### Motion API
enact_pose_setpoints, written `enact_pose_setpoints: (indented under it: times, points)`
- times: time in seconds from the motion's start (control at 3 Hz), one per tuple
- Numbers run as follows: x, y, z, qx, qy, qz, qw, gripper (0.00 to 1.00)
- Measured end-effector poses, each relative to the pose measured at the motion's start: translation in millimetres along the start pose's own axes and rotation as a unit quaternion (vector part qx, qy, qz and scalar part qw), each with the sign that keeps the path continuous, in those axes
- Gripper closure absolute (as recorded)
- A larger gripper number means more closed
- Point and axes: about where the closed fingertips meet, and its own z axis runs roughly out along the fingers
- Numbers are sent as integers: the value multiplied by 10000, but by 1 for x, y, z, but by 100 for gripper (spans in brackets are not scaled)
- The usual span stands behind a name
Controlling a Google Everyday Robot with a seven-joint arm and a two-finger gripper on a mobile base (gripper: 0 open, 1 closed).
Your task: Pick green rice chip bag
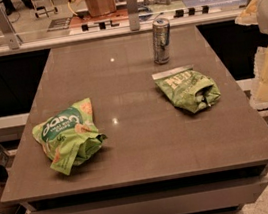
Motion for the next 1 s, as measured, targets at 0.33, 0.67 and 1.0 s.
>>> enact_pose_setpoints:
  times: [0.33, 0.67, 1.0]
  points:
    - [0, 0, 0, 1, 0, 0, 10000, 0]
    - [-13, 2, 5, 15, -343, -41, 9994, 0]
    - [-35, 8, 25, -24, -948, -90, 9954, 0]
